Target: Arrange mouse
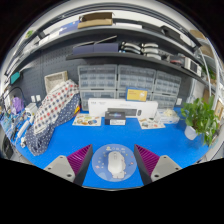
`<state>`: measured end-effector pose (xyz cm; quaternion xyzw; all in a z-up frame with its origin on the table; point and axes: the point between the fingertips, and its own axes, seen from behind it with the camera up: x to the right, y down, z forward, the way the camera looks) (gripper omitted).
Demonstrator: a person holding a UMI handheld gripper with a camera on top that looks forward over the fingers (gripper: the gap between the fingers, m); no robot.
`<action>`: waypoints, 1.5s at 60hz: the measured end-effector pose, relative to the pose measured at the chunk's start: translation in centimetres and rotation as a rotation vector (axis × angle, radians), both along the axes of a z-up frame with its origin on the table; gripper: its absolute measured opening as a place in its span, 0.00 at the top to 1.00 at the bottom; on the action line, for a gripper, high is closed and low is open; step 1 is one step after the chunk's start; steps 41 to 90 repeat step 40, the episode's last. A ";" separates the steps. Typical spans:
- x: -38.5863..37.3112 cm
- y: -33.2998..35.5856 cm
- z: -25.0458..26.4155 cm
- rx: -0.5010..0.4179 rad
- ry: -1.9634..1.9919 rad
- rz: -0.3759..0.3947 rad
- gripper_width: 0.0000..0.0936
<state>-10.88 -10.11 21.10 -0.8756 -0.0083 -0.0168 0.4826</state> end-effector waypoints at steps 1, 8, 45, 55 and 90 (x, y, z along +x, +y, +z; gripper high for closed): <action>0.1 -0.3 0.4 0.007 -0.001 -0.003 0.11; 0.6 -2.5 1.4 0.019 -0.002 -0.028 0.11; 0.3 -6.1 0.8 0.008 0.030 -0.034 0.10; 0.3 -6.1 0.8 0.008 0.030 -0.034 0.10; 0.3 -6.1 0.8 0.008 0.030 -0.034 0.10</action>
